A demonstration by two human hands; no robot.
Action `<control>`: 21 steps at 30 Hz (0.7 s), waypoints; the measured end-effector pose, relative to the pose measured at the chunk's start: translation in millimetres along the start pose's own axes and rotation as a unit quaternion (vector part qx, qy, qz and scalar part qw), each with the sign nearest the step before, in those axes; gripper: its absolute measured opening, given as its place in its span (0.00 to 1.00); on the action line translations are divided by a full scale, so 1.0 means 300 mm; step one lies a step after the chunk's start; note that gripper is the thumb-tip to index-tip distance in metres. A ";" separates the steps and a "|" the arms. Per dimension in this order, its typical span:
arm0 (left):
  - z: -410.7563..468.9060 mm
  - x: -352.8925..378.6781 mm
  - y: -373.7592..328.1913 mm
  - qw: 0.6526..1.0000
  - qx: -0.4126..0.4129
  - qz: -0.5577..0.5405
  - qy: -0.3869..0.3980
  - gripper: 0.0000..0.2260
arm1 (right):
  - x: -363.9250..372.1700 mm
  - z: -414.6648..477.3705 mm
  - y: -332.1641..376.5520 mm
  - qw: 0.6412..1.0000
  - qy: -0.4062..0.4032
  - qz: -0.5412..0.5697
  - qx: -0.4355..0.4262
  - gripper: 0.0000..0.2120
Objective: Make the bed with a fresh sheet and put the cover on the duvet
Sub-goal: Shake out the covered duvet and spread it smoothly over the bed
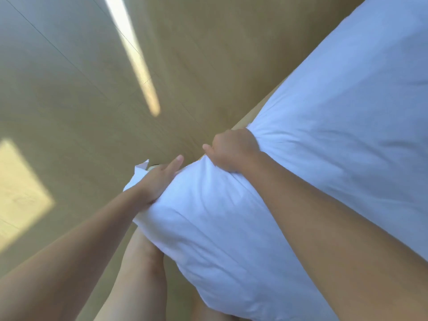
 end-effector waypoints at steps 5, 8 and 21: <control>-0.191 -0.045 -0.045 0.954 0.220 0.180 -0.091 0.13 | 0.019 0.057 -0.076 0.973 0.093 0.205 0.052 0.19; -0.074 -0.071 0.121 0.985 0.066 0.104 -0.123 0.25 | 0.056 0.067 -0.044 0.991 0.093 0.062 0.071 0.12; -0.177 -0.049 -0.134 0.875 0.246 0.188 -0.372 0.18 | -0.028 -0.411 0.011 0.901 -0.406 0.063 0.143 0.23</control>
Point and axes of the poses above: each hand's wrist, its own z-axis towards the middle knuckle, its own x-axis out of the palm, y = z × x, the point moved 10 cm from there along z, towards the middle knuckle, and after that the axes turned 10 degrees about -x, right-handed, at the moved point
